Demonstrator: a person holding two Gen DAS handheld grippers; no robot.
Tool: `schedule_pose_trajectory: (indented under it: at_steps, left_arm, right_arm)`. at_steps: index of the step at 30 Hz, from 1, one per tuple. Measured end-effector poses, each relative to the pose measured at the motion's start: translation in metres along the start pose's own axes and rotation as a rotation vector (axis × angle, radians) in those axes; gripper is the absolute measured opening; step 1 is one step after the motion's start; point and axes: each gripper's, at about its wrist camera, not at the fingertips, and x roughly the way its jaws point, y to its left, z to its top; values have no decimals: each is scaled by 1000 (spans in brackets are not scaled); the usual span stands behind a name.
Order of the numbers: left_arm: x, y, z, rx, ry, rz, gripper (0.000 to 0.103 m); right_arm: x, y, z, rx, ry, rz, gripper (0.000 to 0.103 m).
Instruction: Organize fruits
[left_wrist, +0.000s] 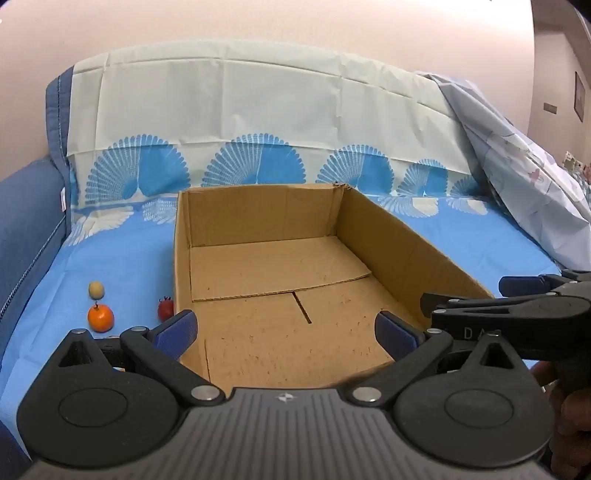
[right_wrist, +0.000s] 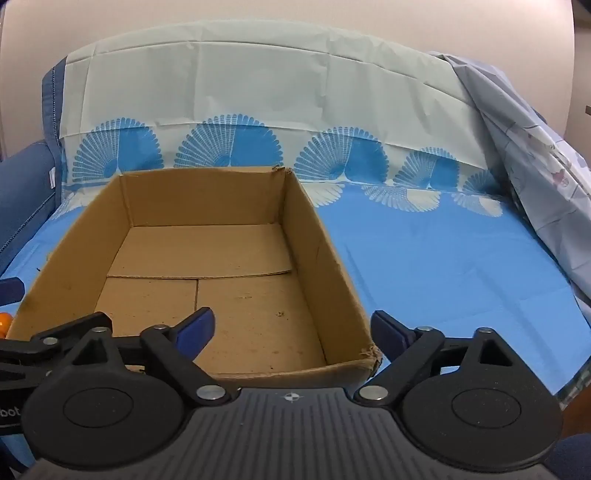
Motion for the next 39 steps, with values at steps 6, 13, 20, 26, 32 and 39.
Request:
schedule_pose_trajectory:
  at_steps: [6, 13, 20, 26, 32, 39]
  left_arm:
    - [2, 9, 1, -24, 16, -7, 102]
    - [1, 9, 1, -23, 16, -8, 102]
    - [3, 9, 2, -27, 22, -9, 102]
    - [5, 8, 2, -24, 30, -16, 102]
    - [6, 8, 1, -24, 32, -19, 102]
    - [7, 9, 2, -25, 39, -17, 102]
  right_arm:
    - [3, 0, 3, -7, 6, 3, 91]
    - [2, 2, 2, -21, -1, 11, 88]
    - [2, 5, 0, -40, -9, 5, 83]
    - [1, 3, 1, -26, -14, 11, 83]
    - [2, 1, 1, -12, -8, 22, 83]
    - [4, 1, 1, -3, -4, 28, 83]
